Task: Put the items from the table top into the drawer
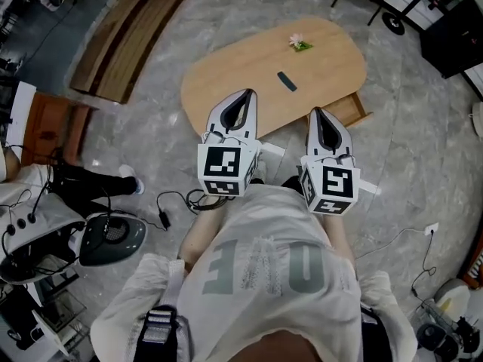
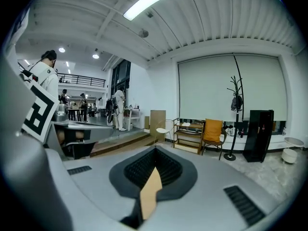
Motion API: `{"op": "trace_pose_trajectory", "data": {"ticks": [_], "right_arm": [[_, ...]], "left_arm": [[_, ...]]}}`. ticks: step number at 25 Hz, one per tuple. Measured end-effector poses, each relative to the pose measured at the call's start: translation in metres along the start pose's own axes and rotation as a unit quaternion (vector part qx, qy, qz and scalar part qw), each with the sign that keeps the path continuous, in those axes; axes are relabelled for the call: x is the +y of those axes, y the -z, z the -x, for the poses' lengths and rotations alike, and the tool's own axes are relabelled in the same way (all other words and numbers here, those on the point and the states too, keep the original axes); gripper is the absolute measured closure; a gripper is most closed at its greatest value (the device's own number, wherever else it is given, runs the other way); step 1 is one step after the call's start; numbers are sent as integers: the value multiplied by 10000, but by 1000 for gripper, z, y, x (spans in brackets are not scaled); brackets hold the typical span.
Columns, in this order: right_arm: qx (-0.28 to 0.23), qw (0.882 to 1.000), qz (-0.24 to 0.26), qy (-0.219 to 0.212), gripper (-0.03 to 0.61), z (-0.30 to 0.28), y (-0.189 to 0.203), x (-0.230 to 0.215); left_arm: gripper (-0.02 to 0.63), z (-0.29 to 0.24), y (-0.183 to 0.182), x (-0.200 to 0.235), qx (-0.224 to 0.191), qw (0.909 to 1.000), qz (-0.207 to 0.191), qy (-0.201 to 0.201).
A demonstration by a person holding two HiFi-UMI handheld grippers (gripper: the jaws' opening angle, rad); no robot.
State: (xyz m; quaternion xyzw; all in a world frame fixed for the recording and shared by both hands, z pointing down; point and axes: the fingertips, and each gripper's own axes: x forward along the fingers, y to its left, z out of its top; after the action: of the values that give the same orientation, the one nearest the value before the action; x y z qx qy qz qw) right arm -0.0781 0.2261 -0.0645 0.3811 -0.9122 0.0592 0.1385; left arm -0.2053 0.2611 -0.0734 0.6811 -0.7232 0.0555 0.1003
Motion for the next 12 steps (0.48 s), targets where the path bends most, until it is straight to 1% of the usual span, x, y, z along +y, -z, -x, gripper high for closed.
{"op": "trace_pose_trajectory", "data": {"ticks": [2,4,7,9,12], "right_arm": [[70,10000,46,-16,572,-13,0,-3],[201,9998,20,-67,572,-22,8,-9],[306,9991,-66,-285,572,-37,13,-20],[250,9987,-55,-442,573,-51,7,-29],[165,9977,39,-653,572,-68,-9,-36]], "left_arm": [[606,-18,-5,10,8,10000,-59,-23],[606,-30,-5,14,42,9999,-9,-104],[606,-46,-1,11,145,9996,7,-234],[606,-57,-3,8,168,9993,-17,-338],[606,-67,-6,5,184,9985,91,-509]]}}
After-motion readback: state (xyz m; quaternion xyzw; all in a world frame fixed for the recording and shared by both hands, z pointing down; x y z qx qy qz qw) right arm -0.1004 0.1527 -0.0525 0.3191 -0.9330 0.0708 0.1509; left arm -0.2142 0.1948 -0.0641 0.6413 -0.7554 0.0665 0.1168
